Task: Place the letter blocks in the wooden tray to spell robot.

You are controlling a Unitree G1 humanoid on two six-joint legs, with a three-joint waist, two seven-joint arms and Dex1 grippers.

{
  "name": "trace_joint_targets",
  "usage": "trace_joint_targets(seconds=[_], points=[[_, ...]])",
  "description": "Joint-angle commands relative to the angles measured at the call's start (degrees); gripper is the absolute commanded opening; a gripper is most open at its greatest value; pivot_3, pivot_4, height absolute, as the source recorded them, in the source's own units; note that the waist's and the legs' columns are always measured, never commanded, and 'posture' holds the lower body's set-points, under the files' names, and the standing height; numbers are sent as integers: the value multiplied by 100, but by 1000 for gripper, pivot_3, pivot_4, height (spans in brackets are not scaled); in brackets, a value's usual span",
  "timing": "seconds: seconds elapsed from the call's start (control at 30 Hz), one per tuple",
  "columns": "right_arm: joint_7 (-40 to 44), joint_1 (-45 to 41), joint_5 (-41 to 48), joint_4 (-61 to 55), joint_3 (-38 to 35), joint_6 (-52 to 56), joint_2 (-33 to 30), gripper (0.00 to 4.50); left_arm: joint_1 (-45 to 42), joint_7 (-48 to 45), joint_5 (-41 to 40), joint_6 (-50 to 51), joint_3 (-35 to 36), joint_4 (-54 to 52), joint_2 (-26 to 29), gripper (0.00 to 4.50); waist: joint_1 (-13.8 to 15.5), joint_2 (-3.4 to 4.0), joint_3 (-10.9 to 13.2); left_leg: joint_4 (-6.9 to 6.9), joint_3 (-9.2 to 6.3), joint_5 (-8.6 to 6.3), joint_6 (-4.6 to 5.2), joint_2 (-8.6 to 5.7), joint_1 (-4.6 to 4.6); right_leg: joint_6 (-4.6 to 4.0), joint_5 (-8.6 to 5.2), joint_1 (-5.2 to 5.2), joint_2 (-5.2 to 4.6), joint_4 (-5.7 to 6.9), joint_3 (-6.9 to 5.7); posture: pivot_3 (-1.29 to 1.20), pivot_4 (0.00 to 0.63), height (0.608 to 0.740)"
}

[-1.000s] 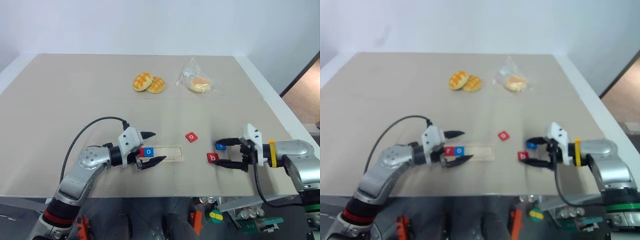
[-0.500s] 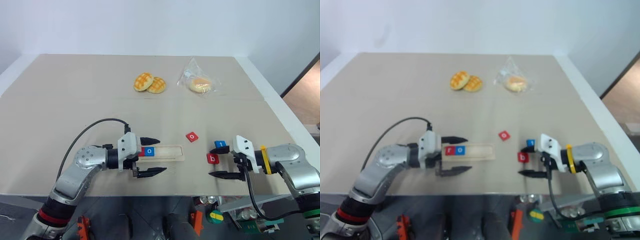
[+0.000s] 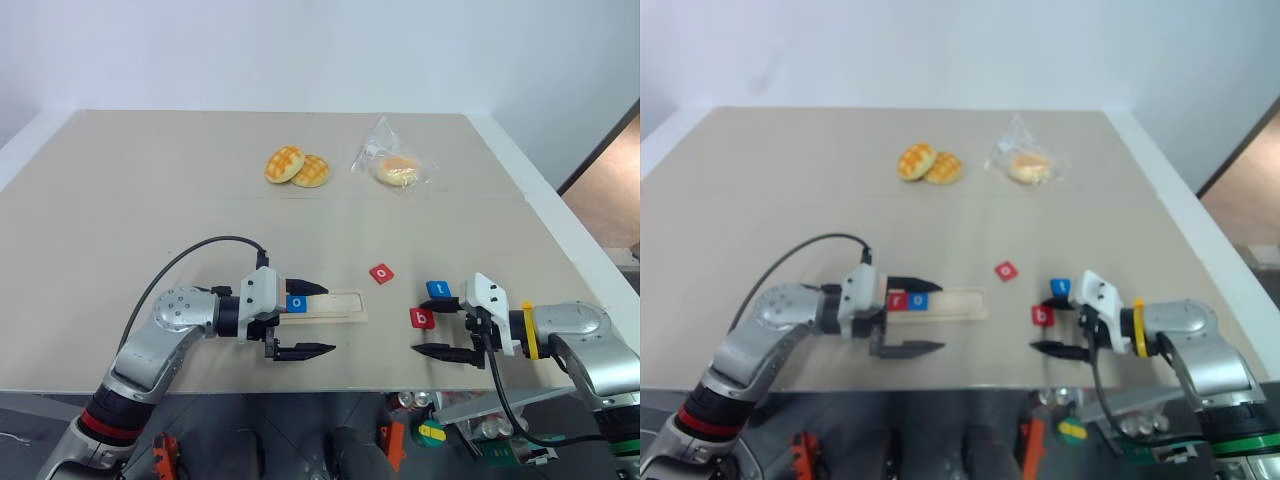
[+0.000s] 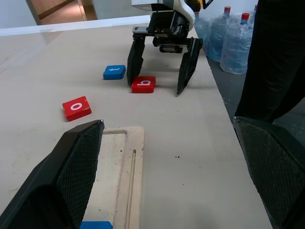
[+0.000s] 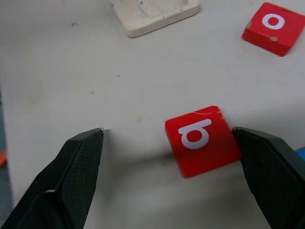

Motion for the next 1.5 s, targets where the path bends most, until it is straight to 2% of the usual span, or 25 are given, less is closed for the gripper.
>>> trace_joint_targets(seconds=[0.03, 0.13, 0.23, 0.27, 0.47, 0.6, 0.8, 0.93, 1.2, 1.33, 1.5], points=[[-773, 609, 315, -1157, -196, 984, 233, 3323, 4, 35, -76, -9, 32, -108, -11, 4500, 0, 0, 0, 0, 0, 0, 0, 0, 0, 0, 0, 0, 0, 0, 0, 0, 150, 740], [-1106, 949, 334, -1654, -222, 1224, 328, 2443, 24, 59, -72, 13, 33, -128, -10, 4500, 10, 0, 0, -1, -7, 0, 0, 0, -5, 0, -2, -1, 0, 0, -6, 0, 150, 740], [-1474, 1237, 427, -2182, -283, 1564, 388, 1363, 36, 68, -77, 38, 33, -148, -5, 4500, 7, 0, -1, -1, -6, 0, 0, 0, -3, 1, -3, -2, 0, 0, -4, 0, 150, 740], [-1572, 1307, 452, -2297, -305, 1637, 405, 1215, 39, 69, -80, 47, 32, -153, -3, 4500, 10, -1, -2, -1, -7, 0, 0, -1, -4, 0, -3, -1, -1, 0, -6, 0, 150, 740], [-1989, 1514, 481, -2710, -421, 1759, 474, 1215, 43, 87, -85, 76, 63, -140, 22, 4500, 8, -1, -2, 0, -5, 0, 0, -1, -4, 1, -2, -2, -1, 0, -4, 0, 150, 740], [-2113, 812, 549, -2645, -331, 1795, 548, 1215, 205, 562, -105, 94, 555, 21, 18, 4500, -15, 2, 0, 0, 4, 0, 0, 1, -4, 0, 2, -8, 0, 0, 5, 0, 150, 740], [-1493, -1202, 401, -1913, 659, 1685, 719, 1215, 780, 901, -303, 27, 1249, -91, 108, 4500, -55, 2, 6, 0, 10, 5, 4, 14, 4, -19, 13, -12, 9, 1, 6, 0, 150, 740], [-1042, -2004, 139, -1257, 1311, 1302, 959, 1215, 1225, 940, -460, -7, 1528, -286, 153, 4500, -13, 0, 6, -7, 14, 3, 3, 22, -2, -17, 6, -17, 10, 0, 2, 0, 150, 740], [-266, -2877, -521, 210, 2077, 211, 1386, 1215, 1702, 1016, -525, -81, 1708, -566, 201, 4500, 17, 2, 6, -5, 4, -4, -7, 22, -37, -27, 6, -34, -4, -8, -7, 0, 150, 740], [62, -2969, -594, 422, 2196, 5, 1491, 1215, 1749, 1141, -517, -66, 1689, -651, 180, 4500, 12, 2, 6, -3, 1, -4, -7, 25, -36, -25, 6, -33, 1, -7, -11, 0, 150, 740], [70, -3031, -803, 642, 2254, -252, 1681, 1215, 1810, 1237, -499, -63, 1633, -763, 177, 4500, 8, 2, 6, -3, 0, -4, -7, 32, -32, -28, 7, -34, 11, -5, -21, 0, 150, 740]])
